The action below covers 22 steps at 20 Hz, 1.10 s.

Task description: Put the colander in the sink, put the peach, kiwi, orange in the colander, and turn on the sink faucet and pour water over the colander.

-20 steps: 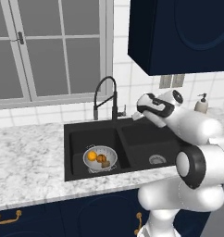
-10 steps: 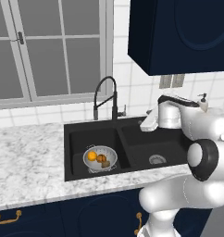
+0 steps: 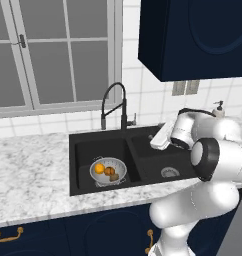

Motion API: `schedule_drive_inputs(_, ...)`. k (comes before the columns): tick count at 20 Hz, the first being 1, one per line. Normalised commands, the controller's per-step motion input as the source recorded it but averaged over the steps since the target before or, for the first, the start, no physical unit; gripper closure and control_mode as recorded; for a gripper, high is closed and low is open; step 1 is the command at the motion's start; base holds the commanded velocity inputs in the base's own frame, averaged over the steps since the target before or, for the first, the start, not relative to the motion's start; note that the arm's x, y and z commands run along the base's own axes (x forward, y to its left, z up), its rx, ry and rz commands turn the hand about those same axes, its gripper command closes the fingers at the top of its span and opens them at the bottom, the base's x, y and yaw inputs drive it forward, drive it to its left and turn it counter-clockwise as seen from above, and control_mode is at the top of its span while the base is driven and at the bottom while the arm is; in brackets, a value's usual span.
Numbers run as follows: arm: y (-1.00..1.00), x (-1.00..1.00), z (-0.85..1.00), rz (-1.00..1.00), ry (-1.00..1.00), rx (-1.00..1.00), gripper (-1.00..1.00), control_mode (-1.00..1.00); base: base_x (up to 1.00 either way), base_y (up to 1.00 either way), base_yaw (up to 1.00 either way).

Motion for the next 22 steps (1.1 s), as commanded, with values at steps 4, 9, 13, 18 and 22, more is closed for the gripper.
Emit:
schedule_drive_inputs(4, 0.00, 0.42, 0.17, -0.03, 0.04, 0.04, -1.00, -1.00, 0.00, 0.00, 0.00)
schedule_drive_inputs(9, -0.01, 0.36, 0.05, -0.01, 0.09, 0.03, -1.00, -1.00, 0.00, 0.00, 0.00)
schedule_drive_inputs(13, 0.00, 0.39, 0.00, 0.00, 0.00, 0.06, -1.00, -1.00, 0.00, 0.00, 0.00)
schedule_drive_inputs(18, 0.03, 0.35, -0.10, 0.00, 0.00, 0.09, -1.00, -1.00, 0.00, 0.00, 0.00)
schedule_drive_inputs(22, 0.15, 0.29, -0.16, 0.00, 0.00, 0.12, -1.00, -1.00, 0.00, 0.00, 0.00)
